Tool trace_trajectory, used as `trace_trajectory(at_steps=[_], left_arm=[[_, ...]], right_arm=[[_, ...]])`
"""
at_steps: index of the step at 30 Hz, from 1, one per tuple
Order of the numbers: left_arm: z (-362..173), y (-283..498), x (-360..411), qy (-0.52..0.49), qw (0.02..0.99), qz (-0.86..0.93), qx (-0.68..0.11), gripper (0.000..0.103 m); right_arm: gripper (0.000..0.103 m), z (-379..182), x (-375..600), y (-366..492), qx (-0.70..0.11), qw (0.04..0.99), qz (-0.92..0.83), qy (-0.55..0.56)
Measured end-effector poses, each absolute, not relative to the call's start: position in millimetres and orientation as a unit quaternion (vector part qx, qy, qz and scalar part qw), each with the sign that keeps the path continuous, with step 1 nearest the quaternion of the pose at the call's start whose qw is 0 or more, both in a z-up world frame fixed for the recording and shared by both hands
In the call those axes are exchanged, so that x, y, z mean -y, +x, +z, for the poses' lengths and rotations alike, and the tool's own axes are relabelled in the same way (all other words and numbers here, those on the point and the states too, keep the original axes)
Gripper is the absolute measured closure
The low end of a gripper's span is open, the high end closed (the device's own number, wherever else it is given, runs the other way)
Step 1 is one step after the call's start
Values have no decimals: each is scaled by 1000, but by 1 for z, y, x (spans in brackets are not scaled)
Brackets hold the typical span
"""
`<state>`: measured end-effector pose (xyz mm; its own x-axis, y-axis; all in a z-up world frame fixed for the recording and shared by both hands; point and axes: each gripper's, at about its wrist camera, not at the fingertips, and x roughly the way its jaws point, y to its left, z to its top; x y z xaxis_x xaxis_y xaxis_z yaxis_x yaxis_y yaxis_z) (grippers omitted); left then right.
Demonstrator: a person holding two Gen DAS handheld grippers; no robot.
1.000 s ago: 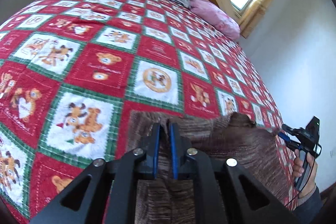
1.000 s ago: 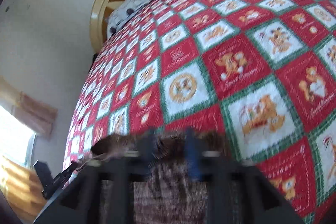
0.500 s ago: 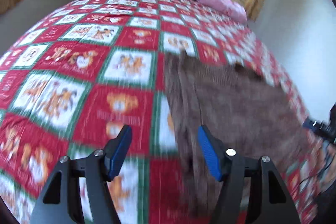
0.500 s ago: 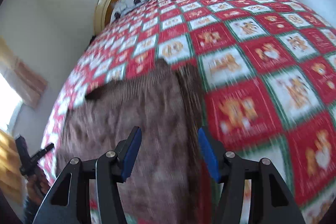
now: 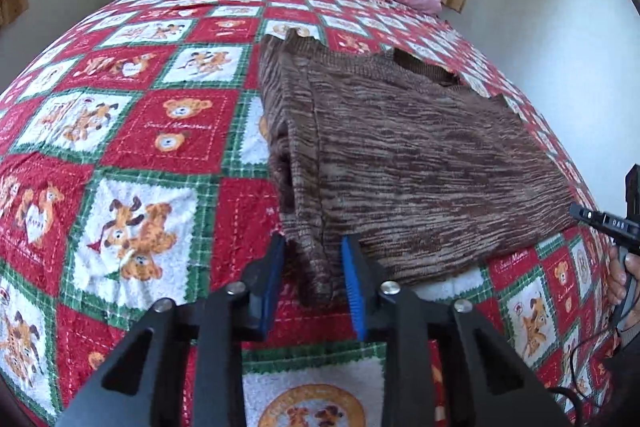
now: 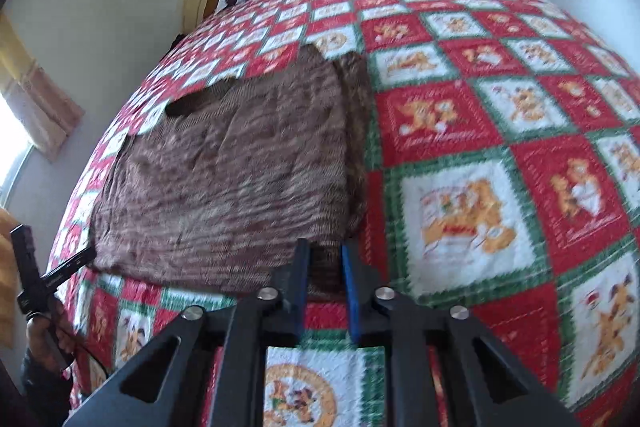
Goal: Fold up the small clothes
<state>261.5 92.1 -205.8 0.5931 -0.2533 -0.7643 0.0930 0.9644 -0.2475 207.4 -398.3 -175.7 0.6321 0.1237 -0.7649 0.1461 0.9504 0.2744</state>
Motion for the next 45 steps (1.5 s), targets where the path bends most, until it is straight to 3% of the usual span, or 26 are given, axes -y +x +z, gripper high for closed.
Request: trace_trajectory(at_steps=[3, 24, 25, 27, 28, 29, 35, 41, 43, 45], left_arm=[[-206, 258, -90, -83, 886, -115, -441, 93], [-211, 247, -102, -109, 888, -133, -427, 92], [-212, 247, -104, -115, 887, -134, -427, 91], [-212, 247, -107, -127, 886, -136, -424, 90], [-212, 246, -108, -130, 887, -135, -422, 89], [-212, 245, -109, -133, 887, -136, -420, 87], [-211, 242, -104, -119, 891, -131, -417, 81], [-212, 242, -101, -110, 894, -121, -417, 77], [-210, 240, -101, -105, 897, -119, -413, 69], [-208, 236, -100, -98, 902, -112, -404, 44]], right_arm=[[95, -175, 395, 203, -428, 892, -10, 144], [95, -174, 387, 188, -434, 894, -34, 110], [92, -169, 386, 187, -433, 894, -39, 111], [72, -154, 380, 185, -420, 900, -45, 106], [46, -147, 376, 184, -408, 906, -44, 105], [35, -139, 371, 184, -393, 913, -42, 104], [35, -124, 298, 219, -376, 925, 24, 56], [40, -174, 231, 257, -427, 904, 22, 4], [40, -197, 225, 254, -454, 891, 23, 0], [40, -202, 210, 237, -436, 898, 15, -66]])
